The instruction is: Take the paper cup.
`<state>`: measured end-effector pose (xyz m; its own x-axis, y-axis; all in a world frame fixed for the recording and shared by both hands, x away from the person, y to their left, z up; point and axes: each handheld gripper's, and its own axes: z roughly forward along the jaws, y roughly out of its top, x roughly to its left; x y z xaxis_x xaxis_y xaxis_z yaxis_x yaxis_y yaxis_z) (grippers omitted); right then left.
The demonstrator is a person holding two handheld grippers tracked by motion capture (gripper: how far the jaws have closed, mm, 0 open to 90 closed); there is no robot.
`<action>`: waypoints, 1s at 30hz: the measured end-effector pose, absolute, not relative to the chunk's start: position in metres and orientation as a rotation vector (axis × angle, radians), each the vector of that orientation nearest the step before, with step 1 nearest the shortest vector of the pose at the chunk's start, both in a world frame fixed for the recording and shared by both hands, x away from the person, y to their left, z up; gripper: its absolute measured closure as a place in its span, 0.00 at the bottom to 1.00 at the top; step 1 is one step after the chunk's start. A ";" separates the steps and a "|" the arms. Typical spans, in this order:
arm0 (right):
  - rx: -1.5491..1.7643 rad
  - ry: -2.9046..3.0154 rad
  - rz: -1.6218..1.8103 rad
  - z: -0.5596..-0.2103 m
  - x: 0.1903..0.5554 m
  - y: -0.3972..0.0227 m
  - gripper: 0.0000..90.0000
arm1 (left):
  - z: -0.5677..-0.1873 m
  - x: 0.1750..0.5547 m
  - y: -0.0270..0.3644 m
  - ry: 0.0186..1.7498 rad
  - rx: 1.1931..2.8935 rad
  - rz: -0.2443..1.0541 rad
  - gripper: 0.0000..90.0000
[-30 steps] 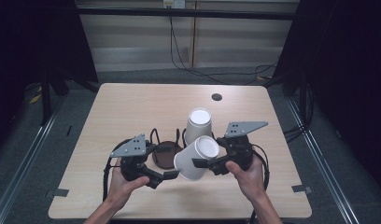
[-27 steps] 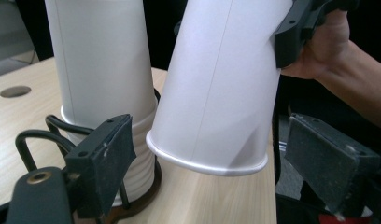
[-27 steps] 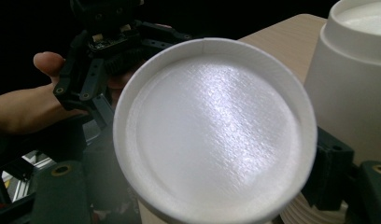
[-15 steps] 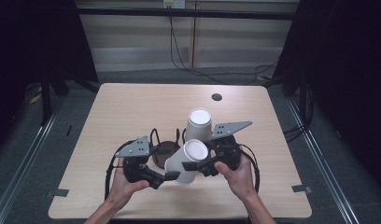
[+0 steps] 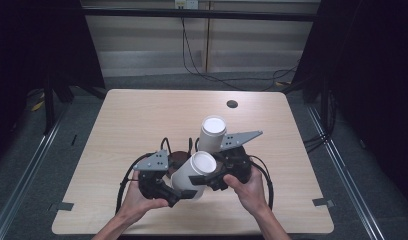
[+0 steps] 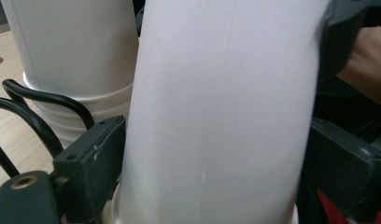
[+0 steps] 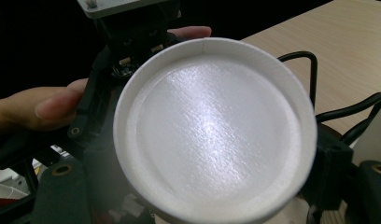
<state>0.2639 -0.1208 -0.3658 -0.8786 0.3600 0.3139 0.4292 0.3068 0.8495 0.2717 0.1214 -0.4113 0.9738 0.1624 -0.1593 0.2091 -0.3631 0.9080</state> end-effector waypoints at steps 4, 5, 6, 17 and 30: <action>-0.749 -2.486 -1.647 -0.367 0.263 -0.120 0.27 | -0.416 0.272 0.118 0.268 1.967 -0.066 0.09; -0.749 -2.476 -1.651 -0.368 0.263 -0.119 0.27 | -0.420 0.271 0.116 0.277 1.982 -0.064 0.09; -0.749 -2.470 -1.653 -0.368 0.263 -0.118 0.27 | -0.421 0.271 0.114 0.278 1.996 -0.063 0.10; -0.738 -2.476 -1.639 -0.371 0.263 -0.115 0.26 | -0.424 0.268 0.113 0.279 2.012 -0.070 0.15; -0.729 -2.453 -1.677 -0.373 0.264 -0.116 0.16 | -0.418 0.272 0.122 0.283 2.069 -0.082 0.17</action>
